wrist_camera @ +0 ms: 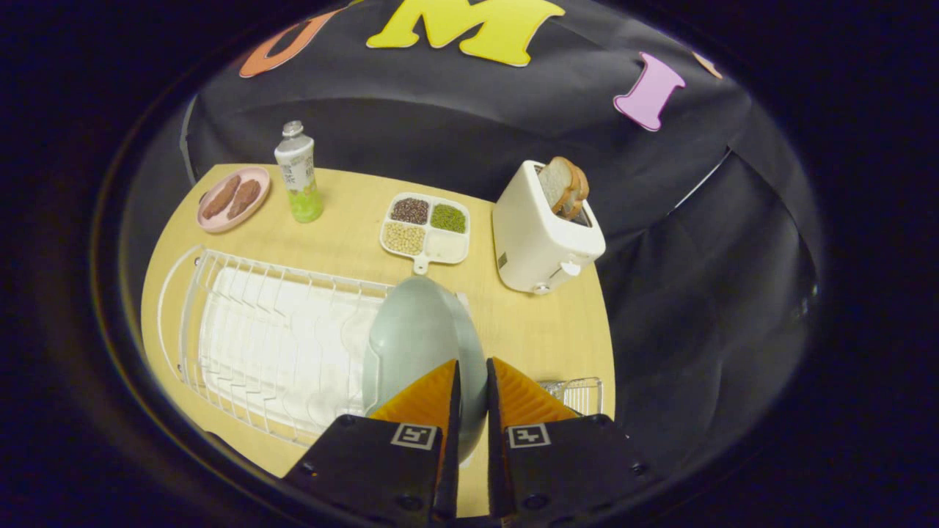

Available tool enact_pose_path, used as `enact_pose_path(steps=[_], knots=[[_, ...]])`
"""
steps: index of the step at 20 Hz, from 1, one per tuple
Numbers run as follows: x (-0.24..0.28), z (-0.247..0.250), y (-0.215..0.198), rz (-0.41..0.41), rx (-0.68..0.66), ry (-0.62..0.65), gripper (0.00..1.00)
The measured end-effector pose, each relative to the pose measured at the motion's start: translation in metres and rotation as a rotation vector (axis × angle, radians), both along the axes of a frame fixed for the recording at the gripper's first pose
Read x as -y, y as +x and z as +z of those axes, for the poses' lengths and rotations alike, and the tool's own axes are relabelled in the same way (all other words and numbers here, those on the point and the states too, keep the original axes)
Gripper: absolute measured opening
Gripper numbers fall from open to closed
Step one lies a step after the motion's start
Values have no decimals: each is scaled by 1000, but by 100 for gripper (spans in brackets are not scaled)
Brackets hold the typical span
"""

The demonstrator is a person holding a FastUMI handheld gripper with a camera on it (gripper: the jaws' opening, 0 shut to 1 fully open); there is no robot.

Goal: Take the plate from the dish rack, then take the spoon from the basket and place it into the plate.

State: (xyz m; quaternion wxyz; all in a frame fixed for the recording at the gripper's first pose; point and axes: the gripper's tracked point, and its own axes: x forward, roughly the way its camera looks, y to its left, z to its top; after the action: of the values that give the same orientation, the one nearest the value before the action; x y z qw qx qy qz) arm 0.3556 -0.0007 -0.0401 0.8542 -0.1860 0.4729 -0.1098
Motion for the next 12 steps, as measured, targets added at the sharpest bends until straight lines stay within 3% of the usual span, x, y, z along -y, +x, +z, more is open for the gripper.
enact_pose_path(steps=[8,12], knots=[[-24,13,-8,-72,24,-216,17],[-40,24,-12,-116,103,-281,17]])
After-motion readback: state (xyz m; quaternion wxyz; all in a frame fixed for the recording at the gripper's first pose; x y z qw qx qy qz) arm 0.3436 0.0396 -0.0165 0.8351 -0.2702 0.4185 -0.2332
